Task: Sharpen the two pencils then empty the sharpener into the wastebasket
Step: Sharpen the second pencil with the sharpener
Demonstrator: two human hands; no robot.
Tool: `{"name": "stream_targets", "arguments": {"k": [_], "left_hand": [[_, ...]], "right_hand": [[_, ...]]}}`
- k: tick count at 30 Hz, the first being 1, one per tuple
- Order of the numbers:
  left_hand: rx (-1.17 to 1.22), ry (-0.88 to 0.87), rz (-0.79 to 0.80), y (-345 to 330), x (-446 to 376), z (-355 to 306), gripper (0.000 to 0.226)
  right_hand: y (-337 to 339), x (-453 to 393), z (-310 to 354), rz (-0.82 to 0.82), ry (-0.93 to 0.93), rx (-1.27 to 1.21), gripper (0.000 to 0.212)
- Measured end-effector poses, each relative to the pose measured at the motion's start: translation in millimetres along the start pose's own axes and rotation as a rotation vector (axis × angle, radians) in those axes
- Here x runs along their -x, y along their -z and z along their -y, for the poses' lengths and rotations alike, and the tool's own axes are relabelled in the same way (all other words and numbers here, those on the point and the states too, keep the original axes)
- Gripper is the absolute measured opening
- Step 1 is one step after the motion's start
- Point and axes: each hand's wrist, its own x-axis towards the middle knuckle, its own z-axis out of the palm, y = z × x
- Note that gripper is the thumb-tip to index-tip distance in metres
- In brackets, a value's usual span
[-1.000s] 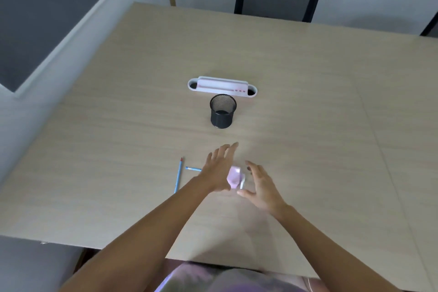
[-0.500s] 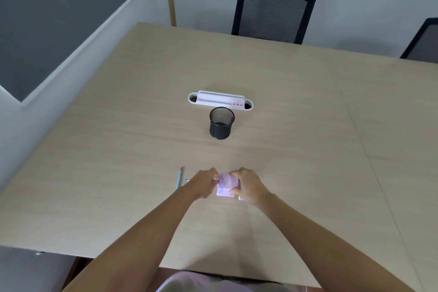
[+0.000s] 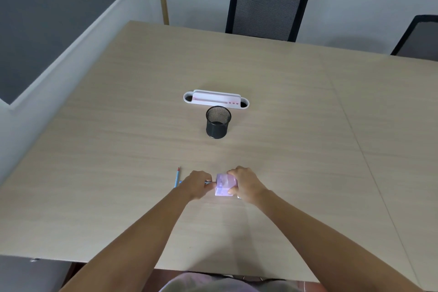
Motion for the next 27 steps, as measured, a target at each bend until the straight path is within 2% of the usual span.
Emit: {"name": "stream_targets", "arguments": {"k": [5, 8, 11, 13, 16, 18, 22, 24, 27], "left_hand": [[-0.054, 0.045, -0.067, 2.7, 5.1, -0.8, 0.046], [-0.069, 0.062, -0.081, 1.5, 7.9, -0.6, 0.048], [-0.132, 0.193, -0.099, 6.6, 9.9, 8.9, 0.055], [-0.101, 0.249, -0.111, 10.1, 12.1, 19.8, 0.061], [-0.027, 0.235, -0.147, 11.8, 19.3, 31.8, 0.064], [0.036, 0.217, -0.186, 10.2, 23.5, 37.4, 0.057], [0.17, 0.174, -0.283, 13.1, 31.3, 45.6, 0.021], [0.257, 0.203, -0.352, 15.4, 37.8, 51.4, 0.026], [0.474, 0.356, -0.495, 15.2, 41.0, 62.1, 0.028]], "right_hand": [[-0.4, -0.7, -0.2, -0.001, -0.002, 0.004, 0.037], [-0.6, -0.7, -0.4, 0.002, -0.003, 0.007, 0.036], [-1.8, -0.4, -1.1, -0.013, 0.002, -0.004, 0.043], [-2.4, -0.1, -1.1, -0.018, 0.005, -0.005, 0.044], [-2.5, 0.7, -1.4, -0.023, 0.01, 0.005, 0.041], [-2.6, 0.8, -1.3, -0.025, 0.022, 0.016, 0.036], [-3.6, 0.5, -2.5, -0.044, 0.044, 0.025, 0.025], [-4.7, 0.2, -3.7, -0.059, 0.055, 0.02, 0.027], [-4.8, 0.3, -3.6, -0.071, 0.064, 0.003, 0.028]]}}
